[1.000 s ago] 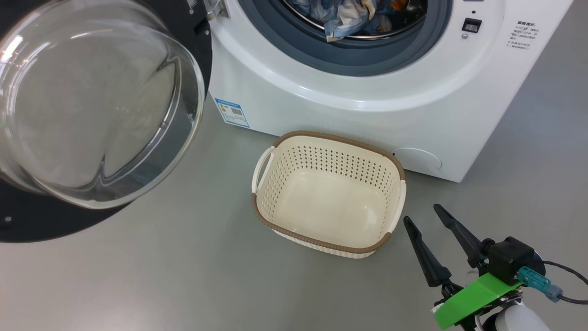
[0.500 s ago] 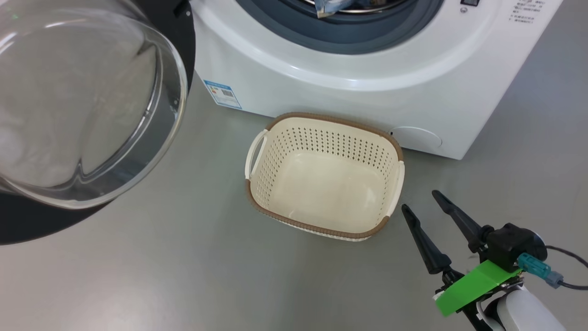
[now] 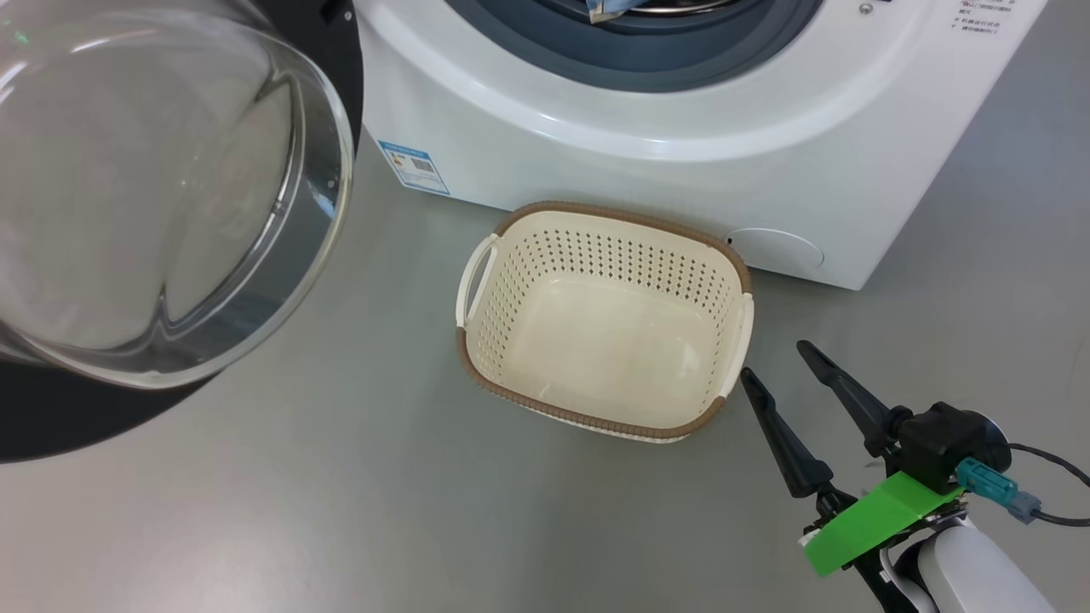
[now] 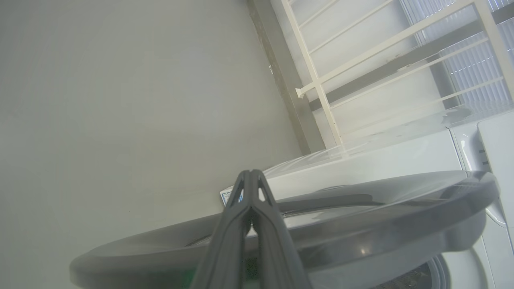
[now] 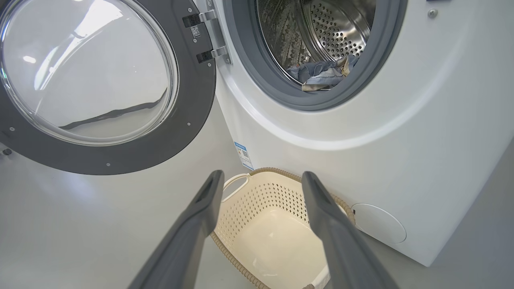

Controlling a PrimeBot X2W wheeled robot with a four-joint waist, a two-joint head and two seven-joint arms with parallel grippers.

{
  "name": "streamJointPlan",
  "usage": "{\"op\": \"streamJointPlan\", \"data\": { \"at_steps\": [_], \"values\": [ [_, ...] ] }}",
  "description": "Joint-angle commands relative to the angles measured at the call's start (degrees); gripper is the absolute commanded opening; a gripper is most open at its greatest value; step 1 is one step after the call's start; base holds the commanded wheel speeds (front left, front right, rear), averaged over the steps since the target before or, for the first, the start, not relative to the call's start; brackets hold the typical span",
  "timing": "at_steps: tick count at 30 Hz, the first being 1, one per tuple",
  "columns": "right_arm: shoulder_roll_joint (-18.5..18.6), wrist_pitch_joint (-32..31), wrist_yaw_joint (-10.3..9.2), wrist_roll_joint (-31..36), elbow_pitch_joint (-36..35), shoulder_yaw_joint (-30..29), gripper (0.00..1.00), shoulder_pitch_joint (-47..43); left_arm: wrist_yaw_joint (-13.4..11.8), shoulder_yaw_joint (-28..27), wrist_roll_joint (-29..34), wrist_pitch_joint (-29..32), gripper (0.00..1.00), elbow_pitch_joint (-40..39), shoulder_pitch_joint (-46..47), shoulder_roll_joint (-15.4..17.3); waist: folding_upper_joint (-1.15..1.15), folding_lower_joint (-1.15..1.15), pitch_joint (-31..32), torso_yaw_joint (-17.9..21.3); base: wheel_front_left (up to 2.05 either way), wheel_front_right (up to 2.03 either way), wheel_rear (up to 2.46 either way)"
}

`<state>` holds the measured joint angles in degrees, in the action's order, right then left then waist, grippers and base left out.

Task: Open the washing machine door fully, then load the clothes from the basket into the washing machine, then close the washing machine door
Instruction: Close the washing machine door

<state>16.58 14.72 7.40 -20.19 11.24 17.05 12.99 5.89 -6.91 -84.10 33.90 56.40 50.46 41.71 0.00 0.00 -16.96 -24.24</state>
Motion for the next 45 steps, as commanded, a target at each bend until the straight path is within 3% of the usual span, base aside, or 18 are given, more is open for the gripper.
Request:
{"op": "streamJointPlan", "data": {
  "at_steps": [1, 10, 23, 31, 45],
  "values": [
    [-0.2, 0.3, 0.09, 0.4, -1.1, 1.1, 1.00, 0.5, 0.7, -0.1, -0.1, 2.0, 0.00, -1.9, 0.1, 2.8, 0.00, 0.00, 0.5, -0.1, 0.00, 0.00, 0.00],
    [-1.4, 0.3, 0.09, 0.1, -0.6, 0.3, 1.00, -0.8, 1.4, 3.0, 0.5, 8.5, 0.00, -8.4, -3.3, 2.9, 0.00, 0.00, 3.5, -0.3, 0.00, 0.00, 0.00],
    [-3.3, 0.3, 0.09, 0.0, -0.6, -1.3, 1.00, -3.6, 1.6, 3.9, -4.2, 17.7, 0.00, -22.3, -9.3, 2.0, 0.00, 0.00, 7.4, -0.8, 0.00, 0.00, 0.00],
    [-3.8, 0.3, 0.09, -0.1, -0.9, -2.0, 1.00, -4.7, 1.6, 2.9, -8.6, 22.4, 0.00, -33.0, -13.4, 0.4, 0.00, 0.00, 9.4, -0.1, 0.00, 0.00, 0.00],
    [-5.3, 0.3, 0.09, -0.1, -1.1, -2.9, 1.00, -7.1, 1.6, 6.7, -9.6, 28.3, 0.00, -47.7, -18.5, -3.6, 0.00, 0.00, 12.8, 3.6, 0.00, 0.00, 0.00]
  ]
}}
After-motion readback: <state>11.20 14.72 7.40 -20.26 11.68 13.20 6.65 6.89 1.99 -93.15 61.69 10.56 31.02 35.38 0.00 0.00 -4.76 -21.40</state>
